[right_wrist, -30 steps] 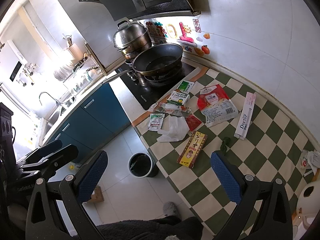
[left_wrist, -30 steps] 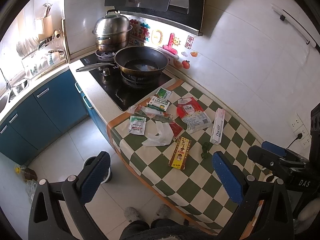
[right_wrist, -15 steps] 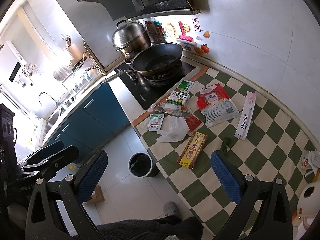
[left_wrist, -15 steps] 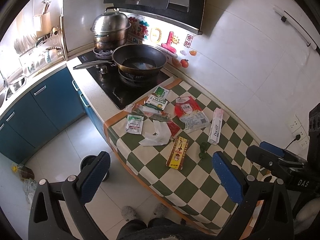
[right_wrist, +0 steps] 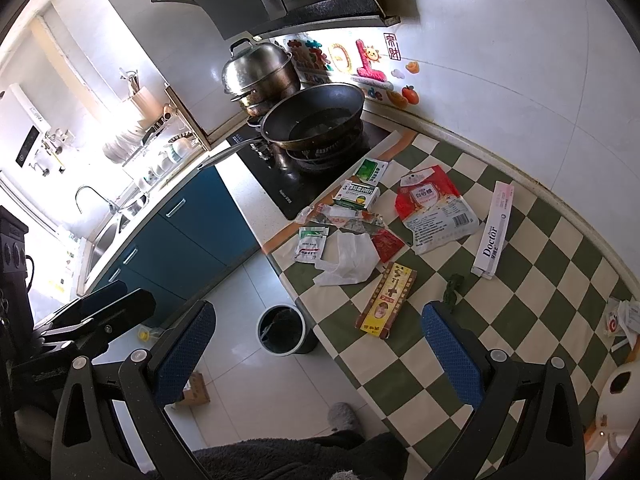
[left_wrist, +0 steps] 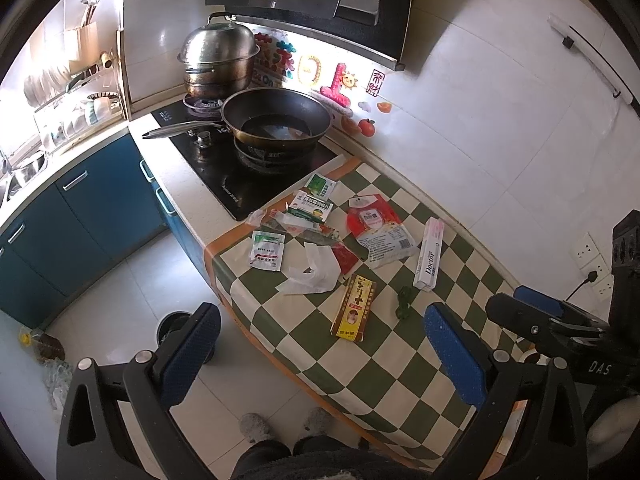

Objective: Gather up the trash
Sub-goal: 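Grasp the white Dental Doctor box with the right tool while the left tool grasps a white sachet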

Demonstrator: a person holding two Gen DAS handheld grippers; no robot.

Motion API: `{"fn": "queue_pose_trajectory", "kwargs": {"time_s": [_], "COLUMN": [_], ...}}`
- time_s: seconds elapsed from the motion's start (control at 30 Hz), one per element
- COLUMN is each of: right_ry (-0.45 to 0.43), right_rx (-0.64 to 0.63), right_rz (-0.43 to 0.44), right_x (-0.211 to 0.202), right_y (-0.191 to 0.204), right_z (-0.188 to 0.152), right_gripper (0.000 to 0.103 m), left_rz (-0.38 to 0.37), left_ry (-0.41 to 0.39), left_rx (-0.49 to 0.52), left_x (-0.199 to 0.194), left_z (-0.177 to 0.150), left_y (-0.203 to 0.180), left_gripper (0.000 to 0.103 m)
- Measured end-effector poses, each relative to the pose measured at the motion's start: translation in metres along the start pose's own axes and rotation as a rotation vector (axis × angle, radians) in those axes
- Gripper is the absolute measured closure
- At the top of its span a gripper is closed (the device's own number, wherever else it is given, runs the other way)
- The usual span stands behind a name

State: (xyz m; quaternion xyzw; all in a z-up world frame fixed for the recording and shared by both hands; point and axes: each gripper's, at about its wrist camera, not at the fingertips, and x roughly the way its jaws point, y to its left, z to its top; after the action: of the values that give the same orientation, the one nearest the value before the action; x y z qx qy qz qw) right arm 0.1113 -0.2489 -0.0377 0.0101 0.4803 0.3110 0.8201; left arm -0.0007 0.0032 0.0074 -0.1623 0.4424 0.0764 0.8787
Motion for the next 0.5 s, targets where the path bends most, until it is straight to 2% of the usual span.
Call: {"fn": "queue_pose_trajectory", "kwargs": {"time_s": [0.2,0.27,0.37,0.5], "right_ry": [-0.008,-0.011,-0.015,-0.057], "right_rx": [0.019,0.053,0.125,0.236], "right_rz": [-0.020,-0.050,-0.132,-0.238], "right_x": [0.002,0.005,0.022,0.052], "right_y": [-0.001,-0.002,-0.006,-0.034], "right_z": [0.000,0.000,-0.002,0.002], "right_gripper": [0.000,0.000,0.000,0.000], "left_rz": [0.012,0.074,0.225,0.333], "left_ry": [0.005,-0.008,-0.018,0.024], "left_rx": [0.020,0.044,0.087,0.064], "left_x": [0.006,0.015,0.046,0.101], "left_z": [0.003,0.010,0.022,0.044], "left_y": [-0.003,0.001,0.013,0.052], "left_gripper": [0.000,0.000,0.000,0.000]}}
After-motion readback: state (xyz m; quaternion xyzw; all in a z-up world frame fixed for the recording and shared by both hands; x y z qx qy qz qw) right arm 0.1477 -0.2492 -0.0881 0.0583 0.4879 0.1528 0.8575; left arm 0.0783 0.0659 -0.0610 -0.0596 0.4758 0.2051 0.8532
